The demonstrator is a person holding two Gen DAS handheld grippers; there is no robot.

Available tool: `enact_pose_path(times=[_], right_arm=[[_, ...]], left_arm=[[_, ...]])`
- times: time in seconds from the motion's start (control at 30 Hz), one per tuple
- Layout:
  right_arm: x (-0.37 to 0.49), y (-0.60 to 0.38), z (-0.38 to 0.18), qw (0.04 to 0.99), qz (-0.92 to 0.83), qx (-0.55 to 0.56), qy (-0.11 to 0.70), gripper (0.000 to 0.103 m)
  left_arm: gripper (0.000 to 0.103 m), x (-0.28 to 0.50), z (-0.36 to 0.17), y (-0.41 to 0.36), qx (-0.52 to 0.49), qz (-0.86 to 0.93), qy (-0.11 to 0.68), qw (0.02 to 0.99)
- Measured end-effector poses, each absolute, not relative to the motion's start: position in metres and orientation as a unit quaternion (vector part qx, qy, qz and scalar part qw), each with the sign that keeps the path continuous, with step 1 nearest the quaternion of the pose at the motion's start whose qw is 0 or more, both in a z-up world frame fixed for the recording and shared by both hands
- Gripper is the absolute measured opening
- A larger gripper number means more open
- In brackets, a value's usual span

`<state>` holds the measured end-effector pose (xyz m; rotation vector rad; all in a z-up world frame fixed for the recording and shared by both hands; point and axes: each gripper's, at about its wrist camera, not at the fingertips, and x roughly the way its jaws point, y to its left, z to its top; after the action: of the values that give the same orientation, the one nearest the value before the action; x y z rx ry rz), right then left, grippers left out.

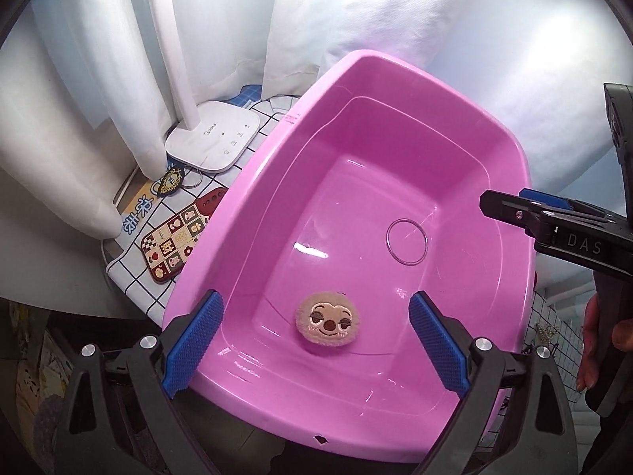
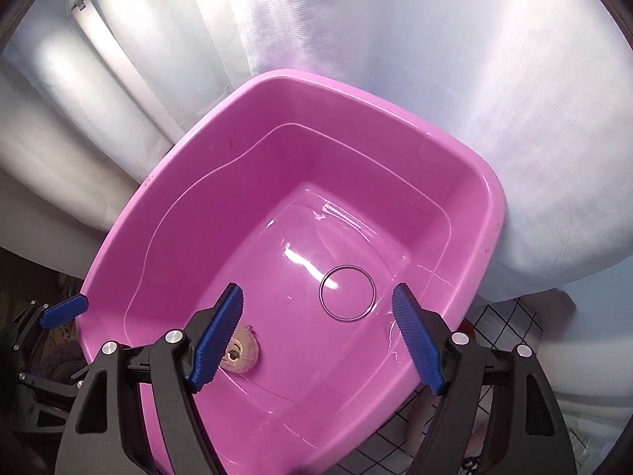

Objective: Organize jewelry
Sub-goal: 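Withdraw both grippers from the pink tub back over the table, then close the right gripper on the black wristwatch while the left gripper grasps the silver bangle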

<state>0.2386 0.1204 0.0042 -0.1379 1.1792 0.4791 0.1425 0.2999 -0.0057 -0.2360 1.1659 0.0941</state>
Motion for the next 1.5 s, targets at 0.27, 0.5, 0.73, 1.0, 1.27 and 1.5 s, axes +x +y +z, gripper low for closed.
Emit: enact_pose_path(times=[0.27, 0.5, 0.73, 1.0, 1.27, 1.5], right_arm=[[0.168, 0.044, 0.021, 0.835, 0.207, -0.005, 0.509, 0.077], [0.092, -0.038, 0.022, 0.873, 0.15, 0.03, 0.464, 0.077], [0.014, -0.141, -0.006, 0.868, 0.096, 0.079, 0.48, 0.077], [-0.068, -0.257, -0.029, 0.883, 0.012, 0.057, 0.466, 0.077], [-0.104, -0.333, -0.066, 0.867, 0.007, 0.098, 0.488, 0.077], [-0.105, -0.345, -0.084, 0.863, 0.006, 0.106, 0.494, 0.077]], left_arm=[[0.096, 0.119, 0.02, 0.259, -0.07, 0.022, 0.496, 0.865], [0.097, 0.086, 0.026, 0.203, -0.062, 0.004, 0.464, 0.884], [0.097, 0.048, 0.021, 0.127, -0.044, -0.013, 0.462, 0.886], [0.097, 0.001, 0.003, 0.041, -0.034, -0.038, 0.473, 0.88], [0.097, -0.04, -0.039, -0.022, -0.041, -0.043, 0.502, 0.863], [0.097, -0.048, -0.061, -0.057, -0.023, -0.063, 0.501, 0.863]])
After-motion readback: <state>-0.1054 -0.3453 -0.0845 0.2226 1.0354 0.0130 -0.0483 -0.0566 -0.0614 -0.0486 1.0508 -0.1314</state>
